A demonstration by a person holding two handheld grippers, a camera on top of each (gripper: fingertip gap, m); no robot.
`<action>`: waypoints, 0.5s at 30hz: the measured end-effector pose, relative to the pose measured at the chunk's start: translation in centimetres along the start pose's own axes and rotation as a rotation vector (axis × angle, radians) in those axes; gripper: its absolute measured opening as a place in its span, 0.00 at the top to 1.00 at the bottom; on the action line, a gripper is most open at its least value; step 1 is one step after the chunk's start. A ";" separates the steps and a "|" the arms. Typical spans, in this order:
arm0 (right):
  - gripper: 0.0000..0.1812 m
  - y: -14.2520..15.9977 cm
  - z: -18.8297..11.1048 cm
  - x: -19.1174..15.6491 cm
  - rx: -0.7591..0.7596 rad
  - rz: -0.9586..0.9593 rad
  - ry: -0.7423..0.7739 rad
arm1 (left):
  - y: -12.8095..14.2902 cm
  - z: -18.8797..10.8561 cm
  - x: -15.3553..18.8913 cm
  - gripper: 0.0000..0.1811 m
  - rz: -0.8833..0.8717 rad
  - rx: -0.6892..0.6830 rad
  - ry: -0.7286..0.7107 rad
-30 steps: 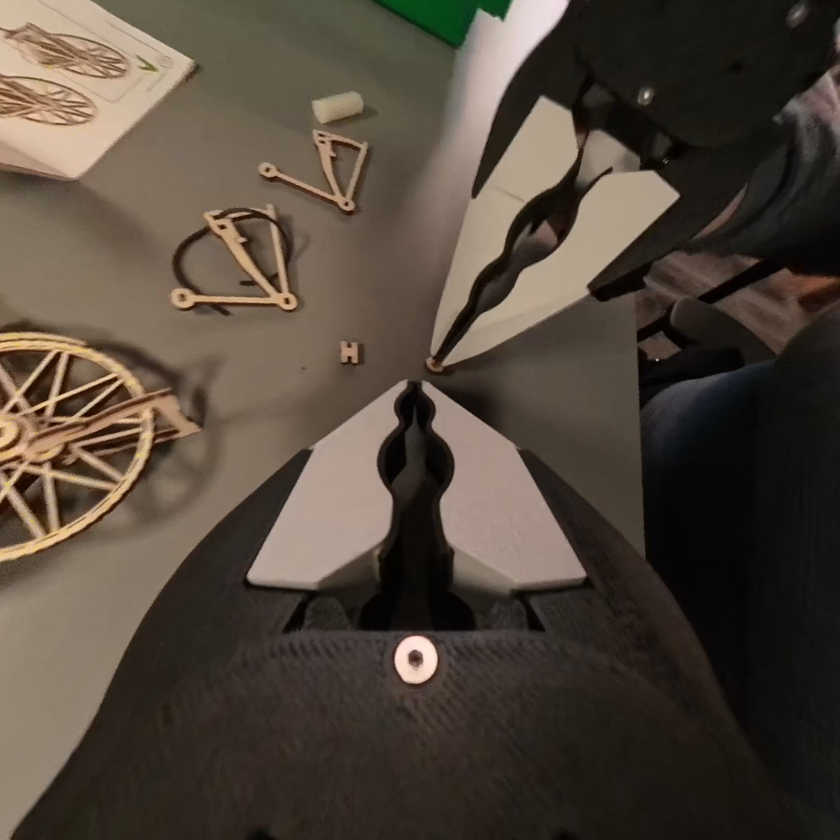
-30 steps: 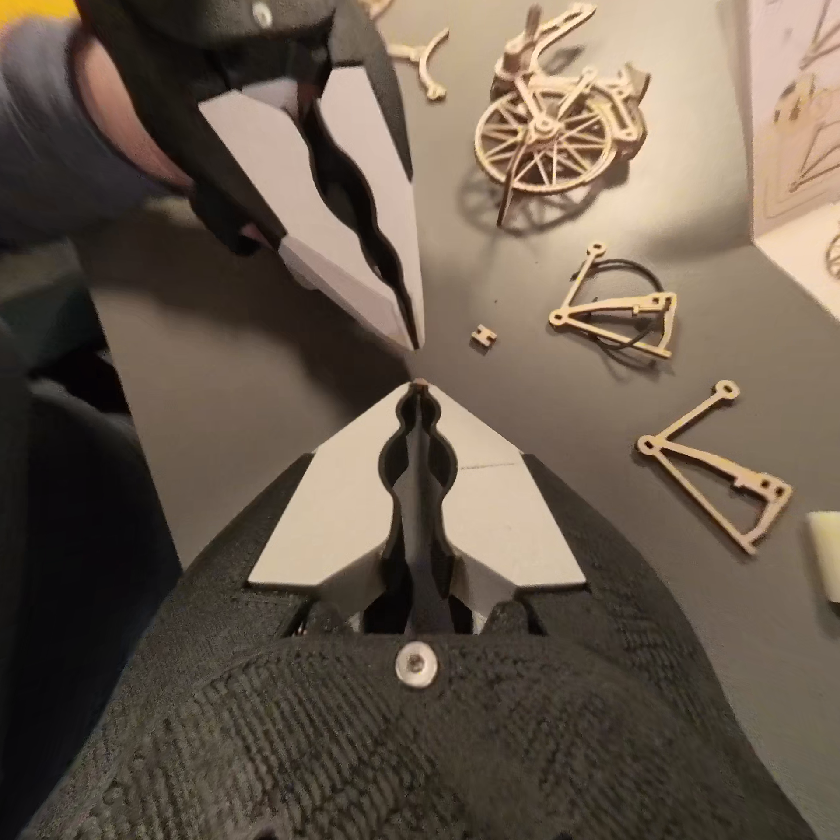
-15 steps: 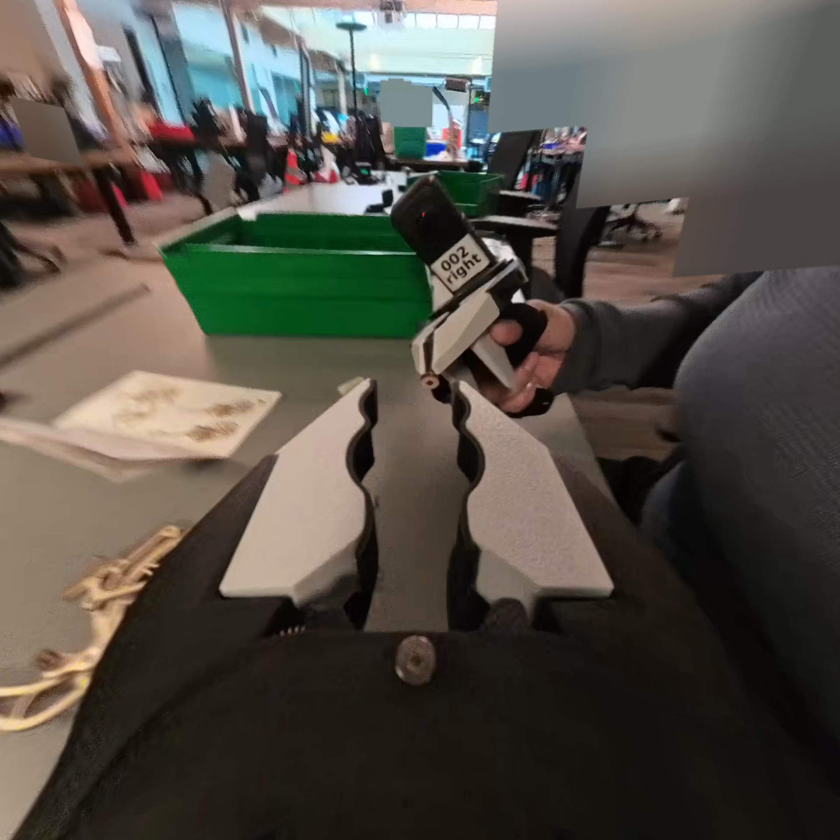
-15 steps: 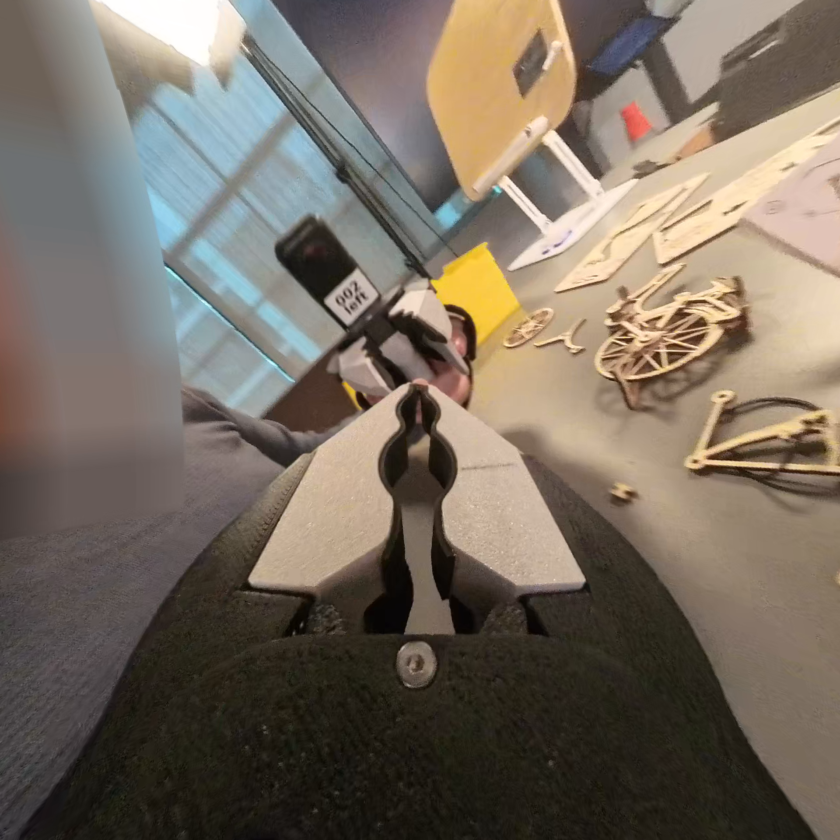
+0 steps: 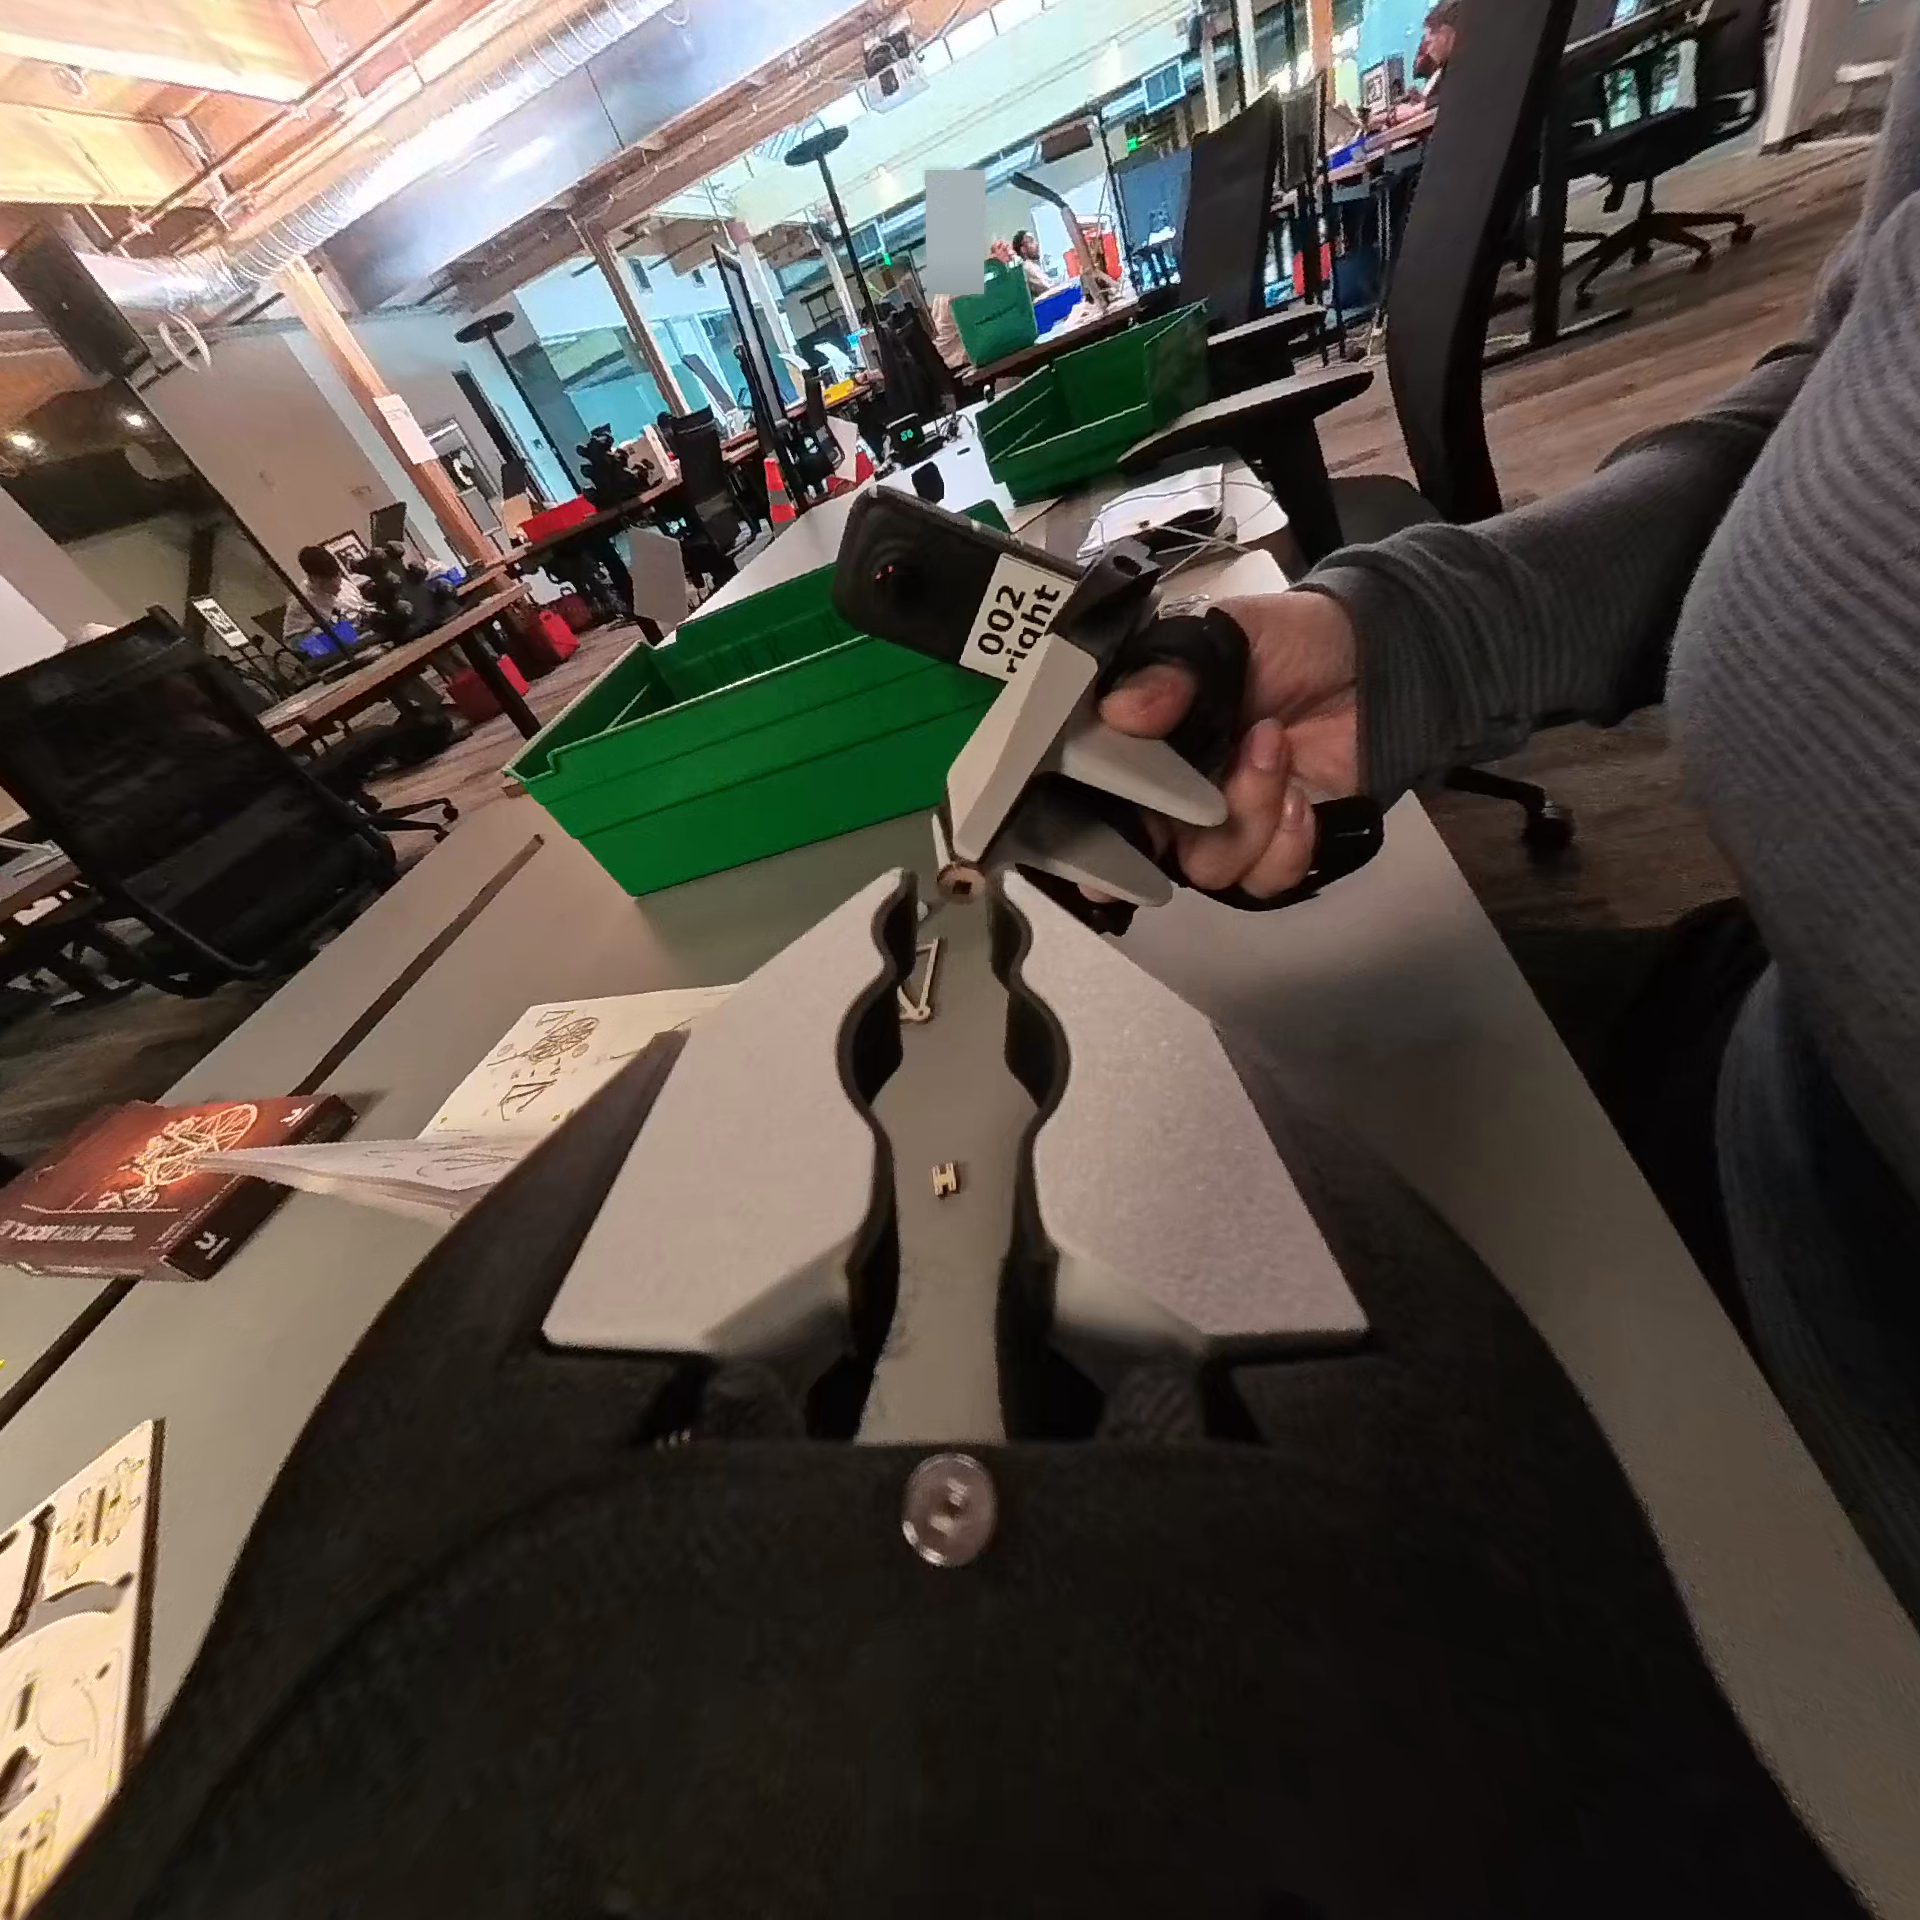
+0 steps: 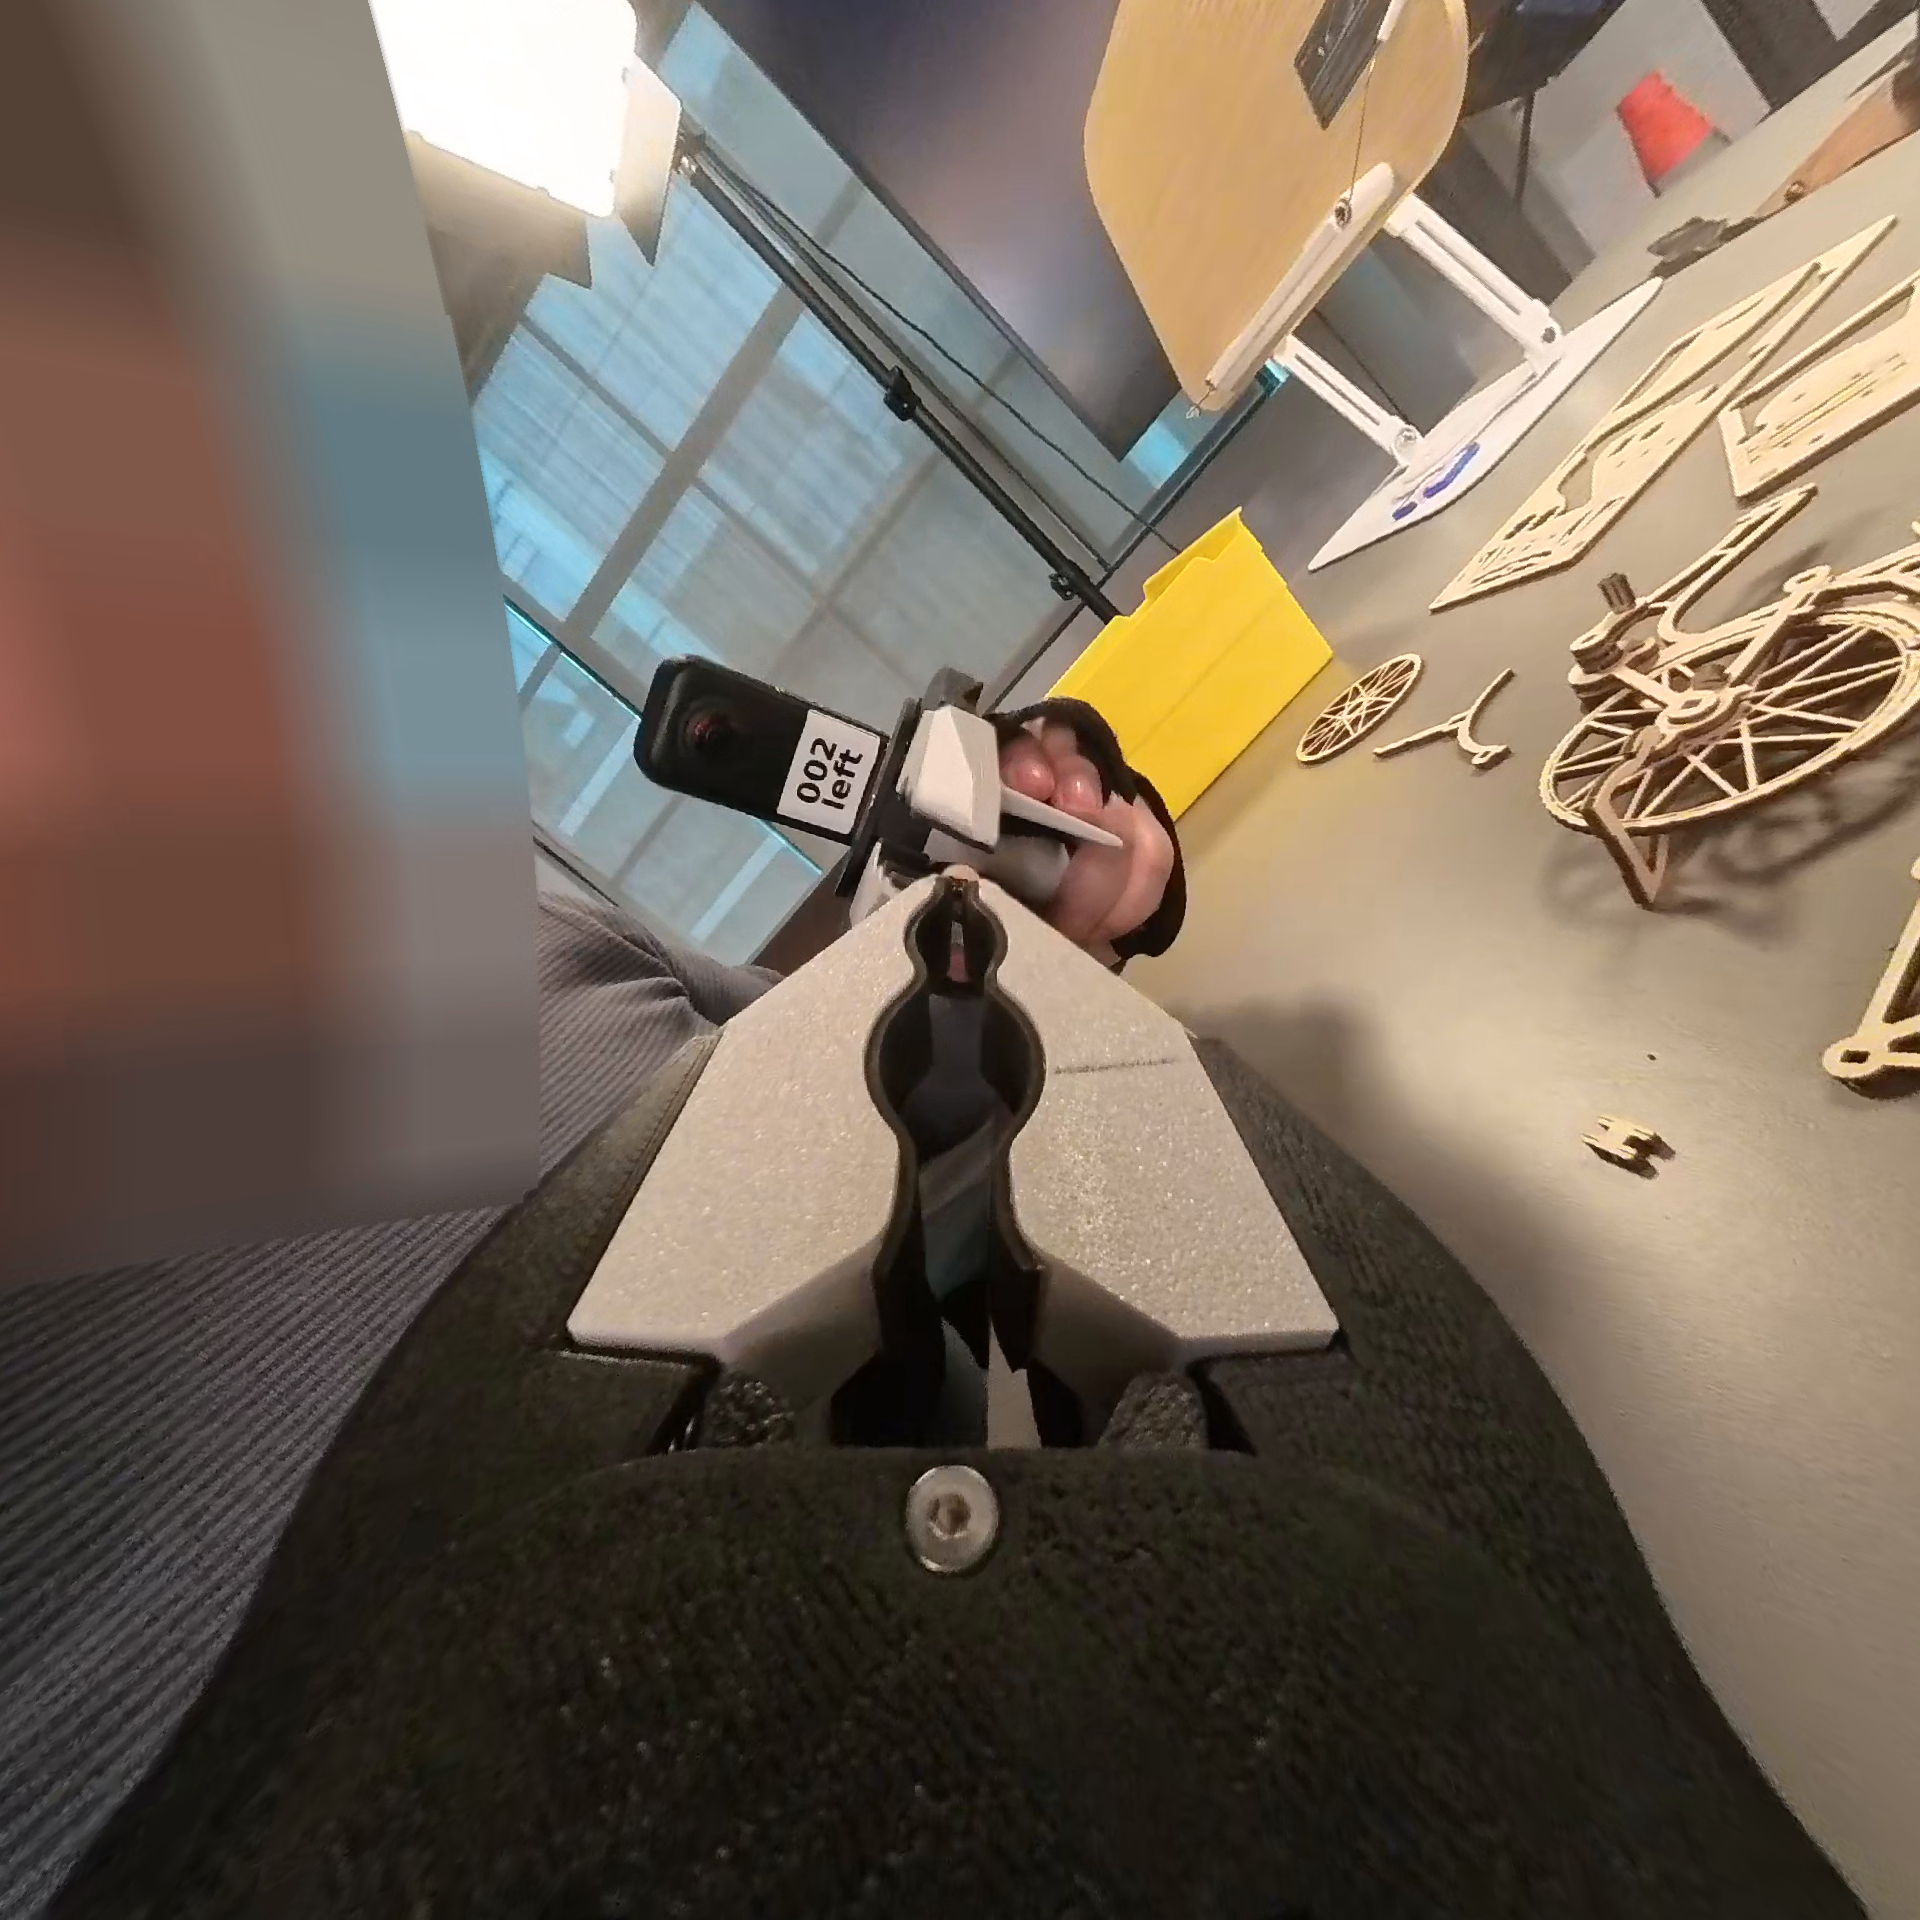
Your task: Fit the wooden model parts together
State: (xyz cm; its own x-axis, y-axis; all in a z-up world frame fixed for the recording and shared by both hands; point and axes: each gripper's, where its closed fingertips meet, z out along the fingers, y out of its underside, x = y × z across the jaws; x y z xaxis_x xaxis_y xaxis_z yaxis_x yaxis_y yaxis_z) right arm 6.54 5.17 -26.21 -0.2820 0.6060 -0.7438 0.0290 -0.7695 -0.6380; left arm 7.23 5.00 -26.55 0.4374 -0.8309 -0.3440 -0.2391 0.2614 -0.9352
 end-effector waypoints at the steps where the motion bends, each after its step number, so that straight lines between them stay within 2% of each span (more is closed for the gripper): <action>1: 1.00 0.0 0.0 0.0 -0.002 0.002 0.001 | 0.0 0.0 0.1 0.94 0.002 -0.001 0.002; 15: 1.00 0.9 -0.3 0.2 -0.076 0.053 -0.004 | 0.5 0.1 1.0 0.96 0.025 -0.030 0.062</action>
State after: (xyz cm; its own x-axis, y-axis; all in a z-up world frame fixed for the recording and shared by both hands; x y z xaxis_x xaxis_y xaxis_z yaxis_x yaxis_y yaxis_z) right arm 6.77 4.68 -26.99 -0.2820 0.5643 -0.7759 0.1167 -0.7826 -0.6115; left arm 7.66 4.35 -27.37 0.3765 -0.8533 -0.3608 -0.2756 0.2687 -0.9229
